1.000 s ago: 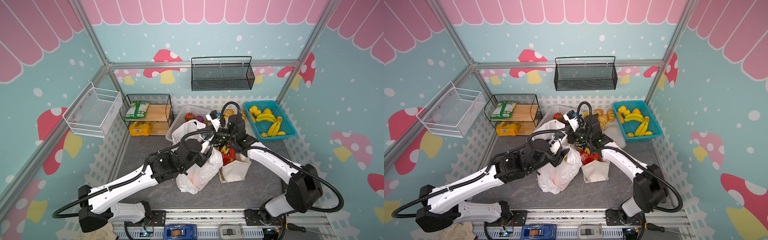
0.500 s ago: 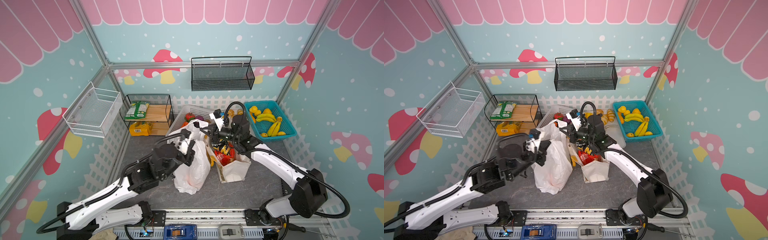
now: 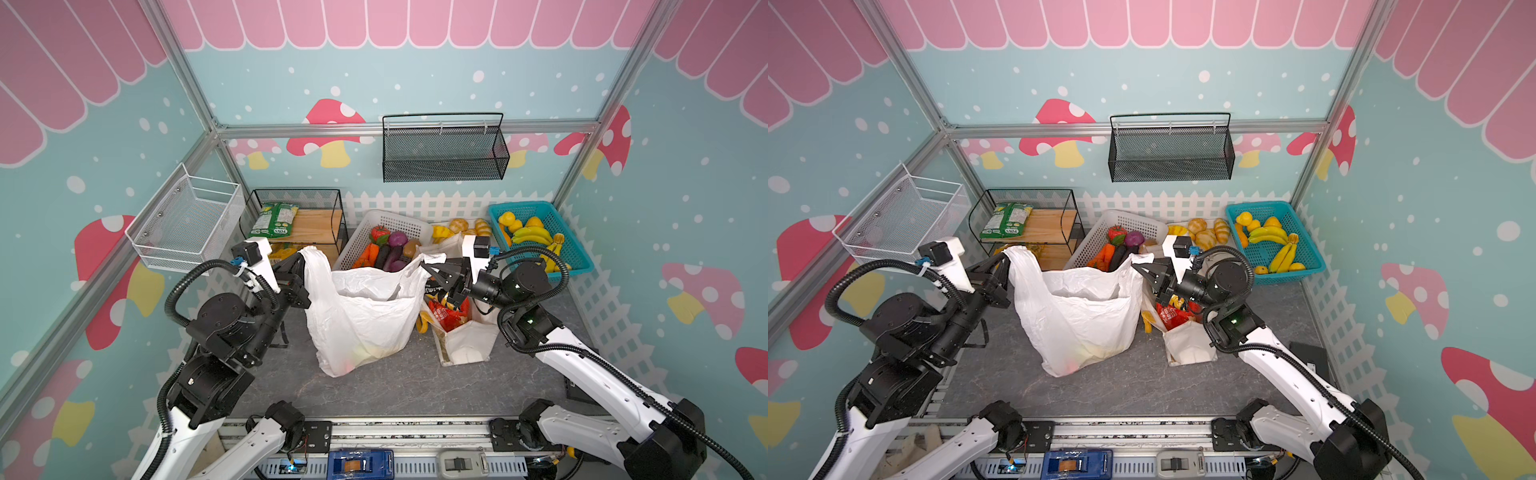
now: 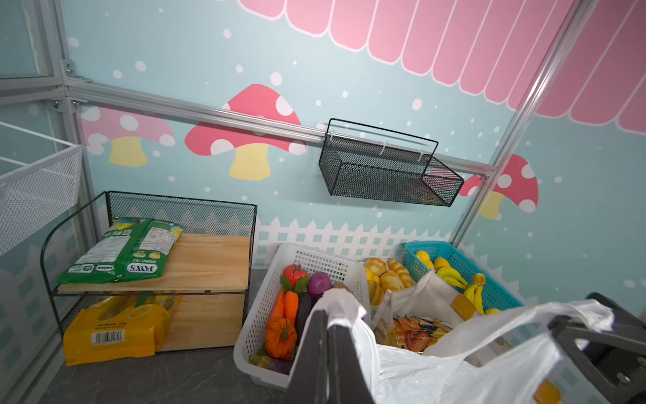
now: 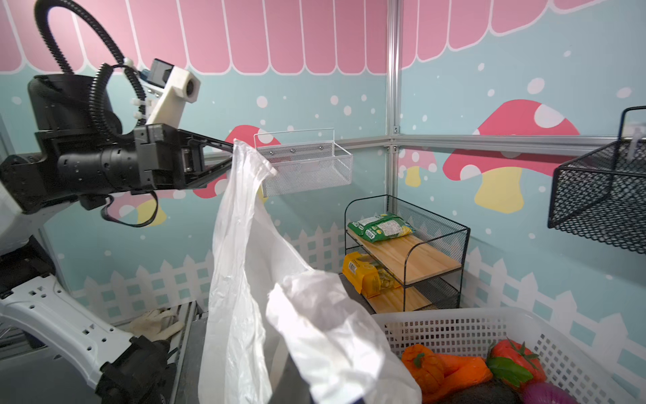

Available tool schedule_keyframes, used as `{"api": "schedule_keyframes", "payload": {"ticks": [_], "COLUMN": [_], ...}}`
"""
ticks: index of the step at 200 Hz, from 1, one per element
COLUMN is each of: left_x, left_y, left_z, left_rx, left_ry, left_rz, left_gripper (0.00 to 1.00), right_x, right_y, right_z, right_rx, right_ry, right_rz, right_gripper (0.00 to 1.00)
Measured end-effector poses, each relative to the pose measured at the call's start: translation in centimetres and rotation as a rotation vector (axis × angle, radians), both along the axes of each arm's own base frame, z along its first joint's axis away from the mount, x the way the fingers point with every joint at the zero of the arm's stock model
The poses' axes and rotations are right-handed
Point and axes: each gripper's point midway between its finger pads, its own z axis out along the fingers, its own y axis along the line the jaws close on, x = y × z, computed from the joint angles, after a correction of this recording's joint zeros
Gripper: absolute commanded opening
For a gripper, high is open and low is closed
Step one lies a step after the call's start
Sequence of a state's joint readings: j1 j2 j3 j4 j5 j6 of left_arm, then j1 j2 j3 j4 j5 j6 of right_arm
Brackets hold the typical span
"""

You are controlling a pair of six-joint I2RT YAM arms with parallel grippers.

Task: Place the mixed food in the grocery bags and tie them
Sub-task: 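Lift the bag handle with the left gripper while the right gripper holds the other handle, then hold both bag handles up with the left and right grippers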

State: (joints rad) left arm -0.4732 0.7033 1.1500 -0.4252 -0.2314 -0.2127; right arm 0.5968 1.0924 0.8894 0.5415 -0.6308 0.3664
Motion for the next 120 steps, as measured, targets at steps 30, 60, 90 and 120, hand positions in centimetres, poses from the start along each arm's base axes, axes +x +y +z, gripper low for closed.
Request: {"api": "schedule_keyframes", "payload": {"ticks": [30,60,90,120], "left_x": [2.8,5.4,6.9,7.5], "left_y": [1.2,2.9,2.7,1.4], "left_z": [-1.0,-1.4,-2.6,-4.7], "left_rx": [-0.046,-0.148,-0.216,-0.229], "left_ry": [0.076,0.141,0.209,0.279], "left_rz": [0.044,0.050,-0.005,-0.073], "left_gripper": [0.00,0.00,0.02,0.31], "right_x": [-1.7,-3.2,-2.9,-0.6], "right_y": [0.3,-0.8,-1.0,-0.4], "right_z": [0.9,3.0,3.2,1.4], "right_rx": [0.008,0.042,0.047,0.015], "right_ry": [-0.044,-0.117,-0.129,-0.075], "right_rz": [0.031,0.015,-0.009,-0.067], "right_gripper": [0.04,0.03,0.03,0.03]}}
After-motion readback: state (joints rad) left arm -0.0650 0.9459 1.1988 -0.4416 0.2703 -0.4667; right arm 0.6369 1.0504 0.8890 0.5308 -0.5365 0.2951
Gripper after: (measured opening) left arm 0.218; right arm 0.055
